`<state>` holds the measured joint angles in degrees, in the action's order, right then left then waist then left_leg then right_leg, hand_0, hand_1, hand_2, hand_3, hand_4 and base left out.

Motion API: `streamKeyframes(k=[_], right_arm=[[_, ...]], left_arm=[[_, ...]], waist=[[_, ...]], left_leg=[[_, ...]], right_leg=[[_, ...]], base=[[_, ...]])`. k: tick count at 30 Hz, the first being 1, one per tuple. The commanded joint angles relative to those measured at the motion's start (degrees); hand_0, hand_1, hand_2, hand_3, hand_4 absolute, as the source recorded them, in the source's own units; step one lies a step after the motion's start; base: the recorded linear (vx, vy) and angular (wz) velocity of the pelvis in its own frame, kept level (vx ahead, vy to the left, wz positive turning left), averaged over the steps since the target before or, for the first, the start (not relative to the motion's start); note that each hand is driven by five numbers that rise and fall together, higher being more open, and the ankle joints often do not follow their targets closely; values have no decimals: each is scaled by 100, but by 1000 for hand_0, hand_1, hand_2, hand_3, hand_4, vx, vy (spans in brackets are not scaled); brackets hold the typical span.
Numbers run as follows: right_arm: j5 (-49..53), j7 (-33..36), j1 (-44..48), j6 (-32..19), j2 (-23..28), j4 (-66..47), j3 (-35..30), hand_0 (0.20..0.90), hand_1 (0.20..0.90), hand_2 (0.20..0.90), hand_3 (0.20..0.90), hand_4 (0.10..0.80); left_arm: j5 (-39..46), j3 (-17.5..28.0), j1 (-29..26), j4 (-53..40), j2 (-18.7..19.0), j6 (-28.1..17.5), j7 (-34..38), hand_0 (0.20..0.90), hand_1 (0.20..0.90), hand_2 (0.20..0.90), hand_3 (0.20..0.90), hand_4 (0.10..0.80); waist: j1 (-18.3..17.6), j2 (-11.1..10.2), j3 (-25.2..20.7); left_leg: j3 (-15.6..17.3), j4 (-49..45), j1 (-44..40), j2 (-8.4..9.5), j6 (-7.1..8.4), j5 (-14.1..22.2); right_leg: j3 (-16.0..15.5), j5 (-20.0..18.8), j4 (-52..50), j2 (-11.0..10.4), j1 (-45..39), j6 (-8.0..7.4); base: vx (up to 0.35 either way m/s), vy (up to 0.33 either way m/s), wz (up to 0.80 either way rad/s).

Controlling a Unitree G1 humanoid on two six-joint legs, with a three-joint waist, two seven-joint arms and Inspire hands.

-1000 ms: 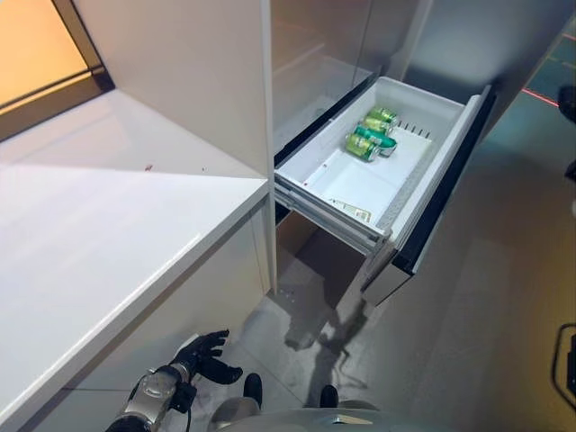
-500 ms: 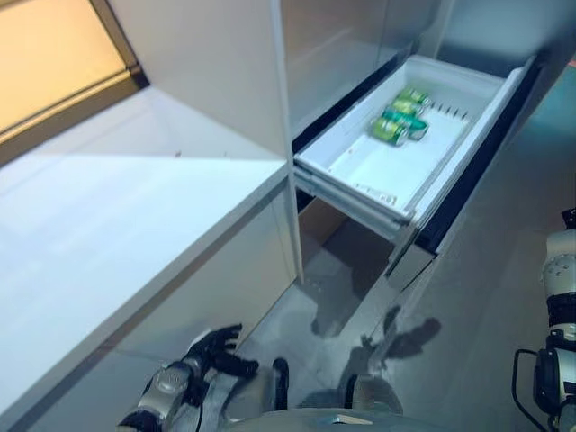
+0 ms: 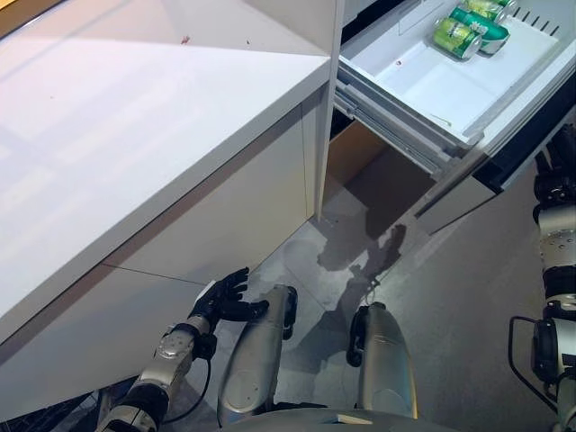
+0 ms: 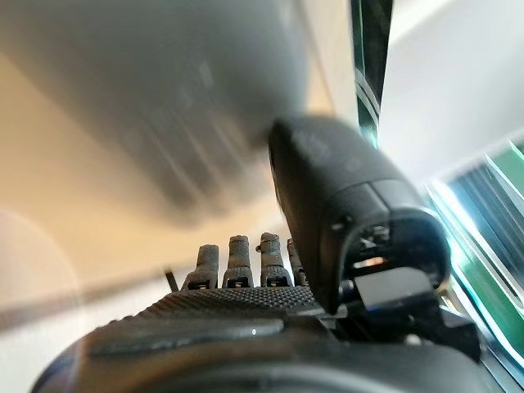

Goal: Put drinks into fridge and close the fridge

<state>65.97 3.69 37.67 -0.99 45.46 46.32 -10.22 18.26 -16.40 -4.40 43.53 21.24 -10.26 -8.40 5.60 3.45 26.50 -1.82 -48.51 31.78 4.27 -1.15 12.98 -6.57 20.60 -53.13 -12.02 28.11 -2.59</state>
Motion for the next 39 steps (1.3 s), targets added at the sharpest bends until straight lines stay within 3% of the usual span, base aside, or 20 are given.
streamKeyframes(k=[1,9,16,24,26,27,28,29,31,35,39], right_arm=[[2,-1811,860,266,398,-431,684,900,900,900,900,800],[-430,-2868,1324,532,511,-237,1241,900,900,900,900,800],[-377,-3505,1635,442,539,-355,1698,900,900,900,900,800],[-123,-3822,1671,349,449,-599,1792,900,900,900,900,800],[-151,-2841,1658,-262,426,-768,1742,900,900,900,900,800],[-763,-1690,1648,-827,432,-795,1588,900,900,900,900,800],[-1361,-1067,1599,-1197,400,-886,1465,900,900,900,900,800],[-2132,140,1313,-1745,376,-1536,1138,900,900,900,900,800],[-3104,1257,826,-2124,133,-2224,673,900,900,900,900,800],[-3977,2169,-497,-2167,-729,-3760,295,900,900,900,900,800],[-3857,2078,-1375,-2138,-1161,-3915,145,900,900,900,900,800]], left_arm=[[-331,-137,658,213,309,134,320,900,900,900,900,800],[-359,8,904,251,451,-35,171,900,900,900,900,800],[-522,205,1017,219,672,-46,-54,900,900,900,900,800],[-831,300,1116,256,819,-179,-205,900,900,900,900,800],[-930,293,1106,309,834,-187,-213,900,900,900,900,800],[-937,288,1113,315,810,-188,-209,900,900,900,900,800],[-956,289,1129,319,790,-203,-203,900,900,900,900,800],[-992,301,1190,329,658,-241,-106,900,900,900,900,800],[-1108,323,1230,342,502,-284,-26,900,900,900,900,800],[-956,464,1042,547,106,-150,116,900,900,900,900,800],[-747,594,963,663,-59,-90,138,900,900,900,900,800]], waist=[[465,-116,-243],[804,-88,-200],[1152,-110,-242],[1308,-241,-402],[1284,-309,-505],[1236,-321,-552],[1203,-324,-570],[1047,-315,-652],[890,-337,-729],[335,-308,-1005],[-13,-316,-1302]], left_leg=[[240,363,-702,391,-487,697],[-51,817,-867,443,-366,373],[-413,1417,-1102,428,-267,8],[-661,2022,-1500,360,-165,-190],[-676,2270,-1700,312,-131,-240],[-666,2354,-1788,290,-127,-252],[-659,2407,-1850,274,-127,-258],[-627,2673,-1947,224,-163,-467],[-568,2861,-2111,185,-165,-508],[-259,3274,-2510,126,-196,-537],[54,3603,-2769,32,-179,-563]], right_leg=[[-714,261,-123,279,-382,785],[-970,179,59,170,-668,703],[-1275,22,525,138,-1101,605],[-1444,-214,1352,278,-1680,507],[-1432,-341,1761,357,-1920,452],[-1405,-388,1892,387,-1997,430],[-1375,-421,1971,414,-2046,415],[-1333,-648,2290,483,-2082,404],[-1222,-773,2589,554,-2188,336],[-793,-966,3280,734,-2402,240],[-543,-1165,3802,826,-2556,168]], base=[[49,-21,20],[56,-23,20],[48,-55,26],[54,-60,23],[43,-39,14],[15,0,-5],[-83,52,-12],[-91,63,-14],[-82,90,-17],[-48,130,-38],[-23,83,-54]])
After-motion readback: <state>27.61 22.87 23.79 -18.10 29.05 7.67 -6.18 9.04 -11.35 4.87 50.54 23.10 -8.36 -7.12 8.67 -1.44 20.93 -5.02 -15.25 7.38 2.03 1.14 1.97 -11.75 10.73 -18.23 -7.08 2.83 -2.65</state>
